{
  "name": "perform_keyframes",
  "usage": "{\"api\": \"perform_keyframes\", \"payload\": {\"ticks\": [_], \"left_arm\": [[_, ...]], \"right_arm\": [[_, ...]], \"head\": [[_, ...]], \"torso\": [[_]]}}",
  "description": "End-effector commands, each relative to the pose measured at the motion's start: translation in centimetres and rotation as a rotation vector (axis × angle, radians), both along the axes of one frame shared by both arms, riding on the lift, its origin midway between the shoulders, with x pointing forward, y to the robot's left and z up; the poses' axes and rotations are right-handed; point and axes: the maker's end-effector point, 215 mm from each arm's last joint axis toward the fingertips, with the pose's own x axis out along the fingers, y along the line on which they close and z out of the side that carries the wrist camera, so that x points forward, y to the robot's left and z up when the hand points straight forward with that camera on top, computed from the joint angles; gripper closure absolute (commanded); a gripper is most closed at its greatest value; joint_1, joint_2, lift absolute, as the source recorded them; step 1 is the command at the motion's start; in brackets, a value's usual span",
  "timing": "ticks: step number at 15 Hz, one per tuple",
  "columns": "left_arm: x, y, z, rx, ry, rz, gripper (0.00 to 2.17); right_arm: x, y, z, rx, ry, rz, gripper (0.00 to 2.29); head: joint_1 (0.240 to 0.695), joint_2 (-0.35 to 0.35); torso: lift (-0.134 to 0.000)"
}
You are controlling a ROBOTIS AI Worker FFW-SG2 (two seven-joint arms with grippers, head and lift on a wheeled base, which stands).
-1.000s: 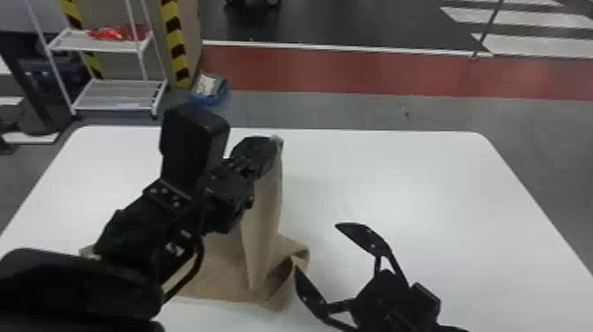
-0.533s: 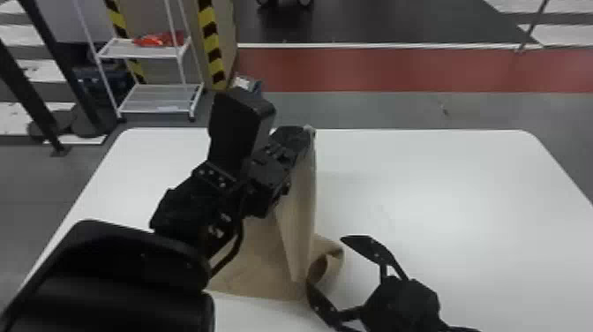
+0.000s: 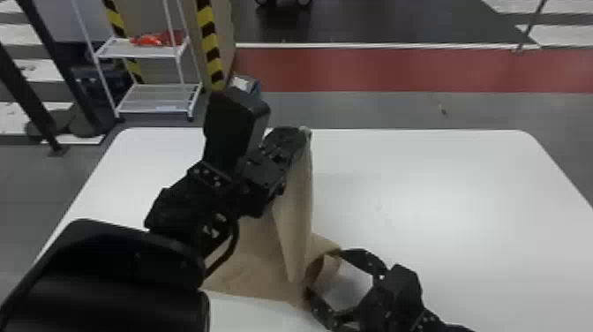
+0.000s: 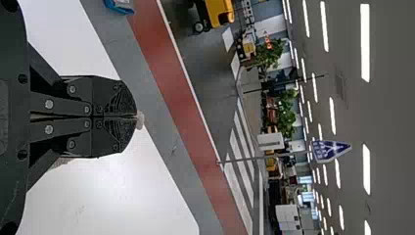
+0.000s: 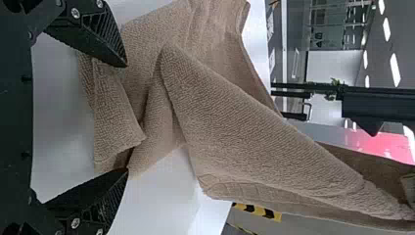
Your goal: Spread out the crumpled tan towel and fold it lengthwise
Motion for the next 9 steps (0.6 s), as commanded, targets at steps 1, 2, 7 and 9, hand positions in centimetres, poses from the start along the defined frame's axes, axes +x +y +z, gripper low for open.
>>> {"api": "perform_keyframes", "payload": {"ticks": [1,2,7,9], "left_arm": [[-0.1,0.1,0.0,-0.003,0.001,0.003,1.43],[-0.1,0.2,0.0,-0.003,0.001,0.004,1.43],[0.0,0.5,-0.1,0.003,0.001,0.012,1.43],[0.1,1.0,0.0,0.004,-0.001,0.024,1.43]], "right_arm": [[0.1,0.2,-0.6,0.032,0.048,0.003,0.36],[0.1,0.3,-0.4,0.038,0.051,0.013,0.63],[-0.1,0.7,1.7,0.101,-0.005,0.058,2.05],[0.9,-1.8,3.7,0.168,-0.055,0.005,2.07]], "head": [[0.695,0.019],[0.695,0.021],[0.695,0.04],[0.695,0.039]], "torso": [[-0.12],[-0.12],[-0.12],[-0.12]]}}
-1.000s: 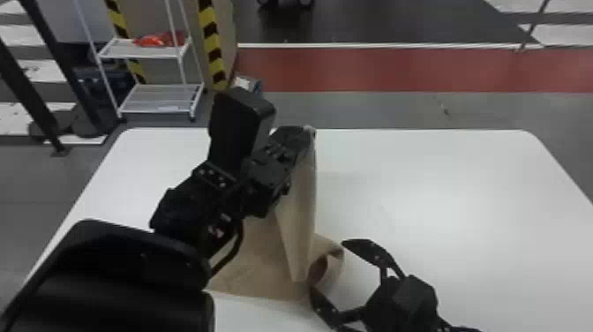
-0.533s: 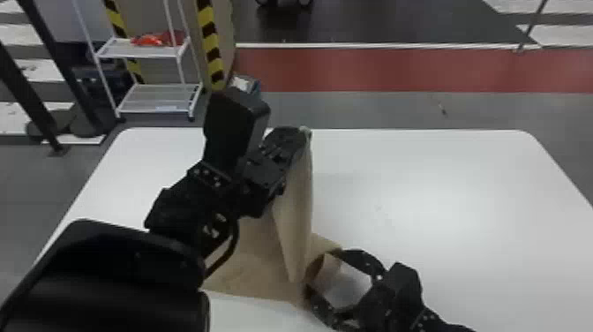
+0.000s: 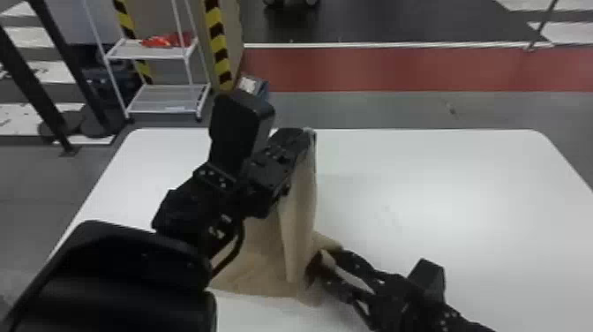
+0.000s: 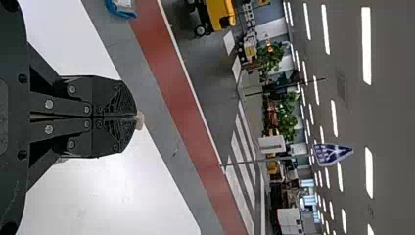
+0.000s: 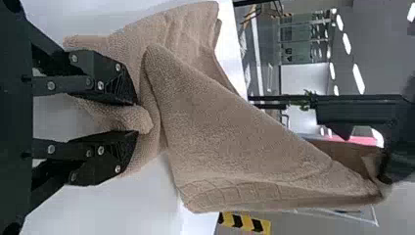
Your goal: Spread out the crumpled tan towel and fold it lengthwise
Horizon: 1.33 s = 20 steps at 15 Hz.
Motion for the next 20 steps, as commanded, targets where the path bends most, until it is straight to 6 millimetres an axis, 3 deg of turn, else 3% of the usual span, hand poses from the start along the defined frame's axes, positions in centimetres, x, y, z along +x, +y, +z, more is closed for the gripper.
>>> {"api": "perform_keyframes", "payload": {"ticks": [1,4,8,10,13,16,20], "left_arm": [[0.2,0.8,0.2,-0.002,-0.005,0.019,1.43],[1.0,3.7,1.4,-0.013,-0.027,0.075,1.43],[1.5,7.6,2.4,-0.04,-0.043,0.142,1.43],[1.7,9.3,2.4,-0.053,-0.04,0.168,1.43],[1.8,11.2,2.4,-0.066,-0.04,0.202,1.43],[1.5,12.7,2.6,-0.065,-0.046,0.231,1.43],[1.3,13.7,2.5,-0.063,-0.042,0.249,1.43]], "right_arm": [[1.3,-4.1,2.4,0.06,-0.062,-0.081,2.07],[3.5,-11.6,7.8,0.129,-0.153,-0.203,2.07],[7.3,-18.6,15.3,0.061,-0.248,-0.303,2.07],[9.4,-19.6,18.3,0.019,-0.277,-0.304,2.07],[12.2,-19.5,22.3,0.046,-0.327,-0.309,2.07],[12.8,-21.4,26.1,0.153,-0.375,-0.348,2.07],[11.4,-24.5,31.1,0.384,-0.414,-0.348,2.07]], "head": [[0.695,0.033],[0.695,-0.003],[0.695,-0.078],[0.695,-0.093],[0.639,-0.086],[0.591,-0.066],[0.556,-0.076]], "torso": [[-0.12],[-0.12],[-0.12],[-0.12],[-0.12],[-0.12],[-0.12]]}}
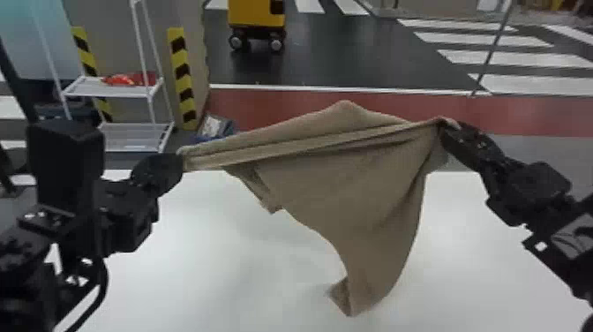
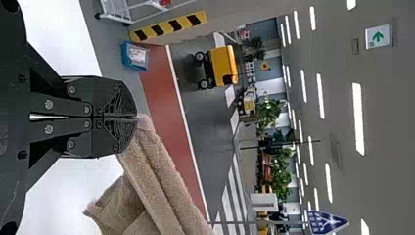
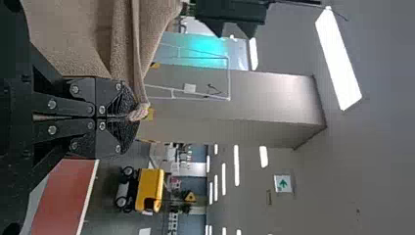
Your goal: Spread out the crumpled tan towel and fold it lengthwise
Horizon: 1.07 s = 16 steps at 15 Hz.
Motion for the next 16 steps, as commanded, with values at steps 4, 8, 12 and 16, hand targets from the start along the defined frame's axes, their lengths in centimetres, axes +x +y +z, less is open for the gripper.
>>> {"api": "perform_keyframes", "payload": {"ticks": [4,8,12,16], "left_arm": [[-0.2,0.2,-0.2,-0.006,0.006,0.004,1.43],[-0.2,0.8,-0.7,-0.005,0.014,0.013,1.43],[-0.7,0.8,-2.0,-0.015,0.04,0.009,1.42],[-0.8,0.3,-2.8,-0.018,0.057,0.0,1.42]], "right_arm": [[0.6,-0.8,3.6,0.139,-0.029,0.05,2.06],[4.3,5.2,-5.9,-0.108,0.19,0.082,2.05],[4.1,7.8,-11.0,-0.198,0.296,0.137,1.8],[1.8,9.4,-14.7,-0.235,0.407,0.24,0.0]], "head": [[0.523,-0.097],[0.533,-0.073],[0.592,-0.012],[0.651,0.022]], "torso": [[-0.12],[-0.12],[-0.12],[-0.12]]}}
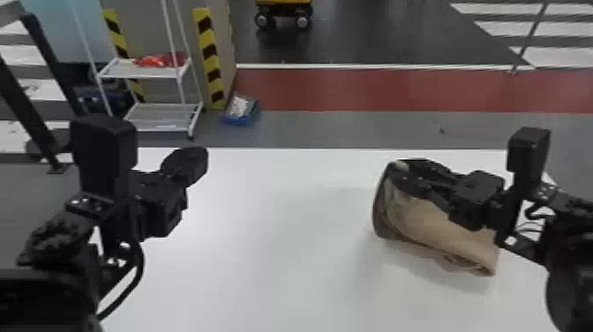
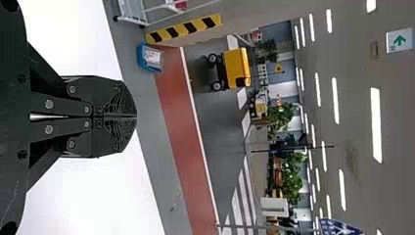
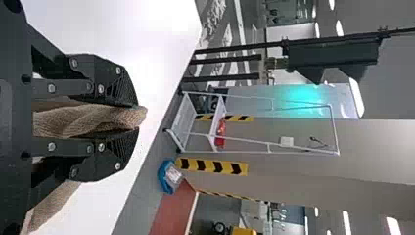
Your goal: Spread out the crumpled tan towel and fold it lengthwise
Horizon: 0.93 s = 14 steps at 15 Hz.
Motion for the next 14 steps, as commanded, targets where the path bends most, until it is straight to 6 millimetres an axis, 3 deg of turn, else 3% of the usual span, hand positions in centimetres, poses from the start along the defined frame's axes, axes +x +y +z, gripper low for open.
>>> {"api": "perform_keyframes", "payload": {"ticks": [1,4,6,7,9,11,14], "left_arm": [[-0.1,-0.2,-0.2,-0.003,0.004,-0.003,1.42],[-0.1,-0.2,-0.6,-0.003,0.013,-0.003,1.42],[-0.2,-0.4,-1.0,-0.004,0.019,-0.007,1.42],[-0.2,-0.4,-1.1,-0.004,0.019,-0.008,1.42],[-0.2,-0.2,-1.2,-0.002,0.021,-0.003,1.42],[-0.4,-0.1,-1.3,-0.001,0.019,-0.003,1.42],[-0.5,-0.1,-1.5,-0.003,0.024,0.002,1.37]], "right_arm": [[-0.6,-0.6,-0.4,0.009,0.014,0.009,0.03],[0.8,-4.1,1.0,-0.003,-0.009,-0.045,0.05],[2.0,-5.7,0.5,-0.021,0.017,-0.057,0.06],[2.1,-5.7,0.2,-0.015,0.044,-0.047,0.07],[0.9,-3.2,-0.7,0.014,0.085,0.03,0.07],[1.1,-1.9,-0.9,-0.018,0.082,0.047,0.07],[4.8,-5.5,-3.0,-0.1,0.14,-0.023,0.1]], "head": [[0.66,0.023],[0.668,0.009],[0.662,-0.009],[0.659,-0.019],[0.659,-0.035],[0.666,-0.023],[0.673,-0.006]], "torso": [[-0.12],[-0.12],[-0.12],[-0.12],[-0.12],[-0.12],[-0.12]]}}
